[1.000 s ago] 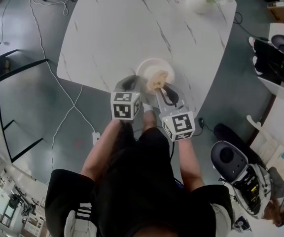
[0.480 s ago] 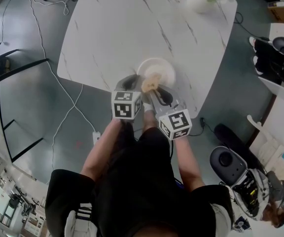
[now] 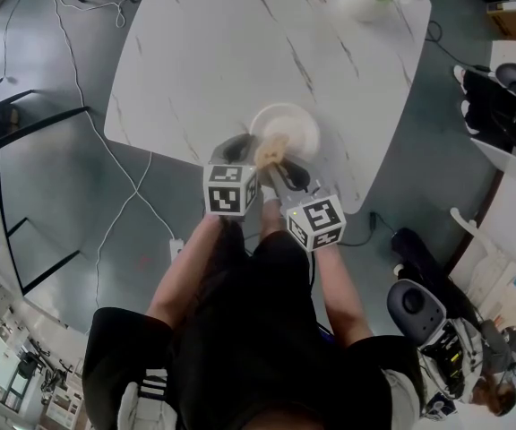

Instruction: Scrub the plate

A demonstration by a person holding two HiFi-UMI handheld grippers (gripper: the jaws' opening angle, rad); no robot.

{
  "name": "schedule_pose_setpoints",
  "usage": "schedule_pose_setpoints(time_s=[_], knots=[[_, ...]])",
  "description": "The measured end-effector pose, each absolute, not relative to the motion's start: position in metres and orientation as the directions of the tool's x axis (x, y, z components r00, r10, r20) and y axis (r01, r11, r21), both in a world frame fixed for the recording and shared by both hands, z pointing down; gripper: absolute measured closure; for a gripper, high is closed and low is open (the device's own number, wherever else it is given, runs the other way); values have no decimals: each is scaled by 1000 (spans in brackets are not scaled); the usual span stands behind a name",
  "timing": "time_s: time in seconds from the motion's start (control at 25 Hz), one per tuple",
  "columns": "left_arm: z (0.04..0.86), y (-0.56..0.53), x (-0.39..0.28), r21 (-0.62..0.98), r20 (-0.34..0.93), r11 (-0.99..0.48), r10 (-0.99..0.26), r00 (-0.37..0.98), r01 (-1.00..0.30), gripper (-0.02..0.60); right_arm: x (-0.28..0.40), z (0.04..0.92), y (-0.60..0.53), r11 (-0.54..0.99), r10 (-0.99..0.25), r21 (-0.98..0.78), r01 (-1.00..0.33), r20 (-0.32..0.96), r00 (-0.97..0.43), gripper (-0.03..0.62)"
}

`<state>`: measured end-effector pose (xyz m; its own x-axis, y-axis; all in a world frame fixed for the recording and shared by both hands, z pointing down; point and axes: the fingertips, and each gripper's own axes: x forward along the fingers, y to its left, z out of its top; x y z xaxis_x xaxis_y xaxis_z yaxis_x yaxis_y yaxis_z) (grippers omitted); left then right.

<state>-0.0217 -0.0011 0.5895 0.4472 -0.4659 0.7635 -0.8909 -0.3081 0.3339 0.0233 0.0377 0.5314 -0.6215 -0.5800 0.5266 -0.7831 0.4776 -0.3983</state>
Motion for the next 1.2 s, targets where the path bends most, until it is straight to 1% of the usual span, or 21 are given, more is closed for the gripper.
schedule_pose_setpoints(time_s=[0.76,1.2], knots=[[587,0,-22,338,764,-308,-462,451,-889,537,26,540,44,475,-570,-384,-792,551,-609,539],[584,-2,-21,334,759,-314,-470,451,-889,537,43,538,56,462,-578,-372,-805,562,-592,539]])
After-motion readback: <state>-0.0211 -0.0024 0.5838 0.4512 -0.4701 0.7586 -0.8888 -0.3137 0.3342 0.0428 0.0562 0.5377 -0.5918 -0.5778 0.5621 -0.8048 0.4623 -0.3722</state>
